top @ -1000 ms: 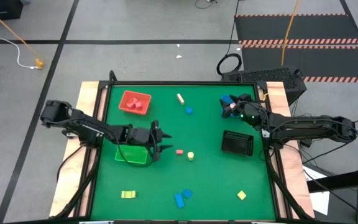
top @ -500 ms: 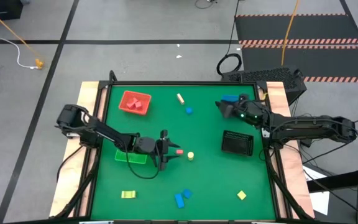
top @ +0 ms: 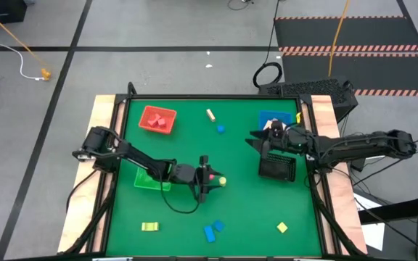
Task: Sort & place blocks by color
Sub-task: Put the middle green block into the green basket
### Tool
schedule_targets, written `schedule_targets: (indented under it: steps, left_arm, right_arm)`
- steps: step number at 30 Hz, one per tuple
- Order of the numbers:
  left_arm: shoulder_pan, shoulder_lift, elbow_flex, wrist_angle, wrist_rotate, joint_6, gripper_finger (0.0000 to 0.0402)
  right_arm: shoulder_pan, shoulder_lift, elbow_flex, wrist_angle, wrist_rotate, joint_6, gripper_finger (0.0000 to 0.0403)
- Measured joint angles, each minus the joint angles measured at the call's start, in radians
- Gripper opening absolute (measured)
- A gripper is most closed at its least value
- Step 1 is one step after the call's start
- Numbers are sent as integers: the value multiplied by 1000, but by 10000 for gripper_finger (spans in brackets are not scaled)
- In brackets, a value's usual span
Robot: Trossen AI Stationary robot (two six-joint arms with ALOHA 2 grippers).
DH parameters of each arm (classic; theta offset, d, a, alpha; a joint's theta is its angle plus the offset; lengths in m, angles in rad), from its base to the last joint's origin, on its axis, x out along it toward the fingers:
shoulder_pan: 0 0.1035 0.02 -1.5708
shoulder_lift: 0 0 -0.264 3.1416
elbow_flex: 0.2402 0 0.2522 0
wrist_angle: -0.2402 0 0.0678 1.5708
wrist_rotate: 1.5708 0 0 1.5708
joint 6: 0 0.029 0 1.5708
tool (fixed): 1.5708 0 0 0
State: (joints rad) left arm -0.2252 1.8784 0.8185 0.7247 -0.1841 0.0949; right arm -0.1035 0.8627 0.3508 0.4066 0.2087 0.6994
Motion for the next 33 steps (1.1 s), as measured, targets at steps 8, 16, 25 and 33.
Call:
schedule_targets:
  steps: [8, 16, 25, 33]
  left_arm:
    - [53, 79, 55, -6, 6, -92, 202]
    - [59, 80, 55, -26, 94, -157, 202]
    - [59, 80, 54, -19, 106, -151, 202]
    - [58, 78, 54, -17, 106, -139, 202]
  right_arm:
    - [23, 0, 0, 2, 3, -5, 320]
    - [21, 0, 0, 2, 15, -29, 320]
    - [21, 0, 0, 1, 55, -34, 320]
    - [21, 0, 0, 1, 53, -32, 320]
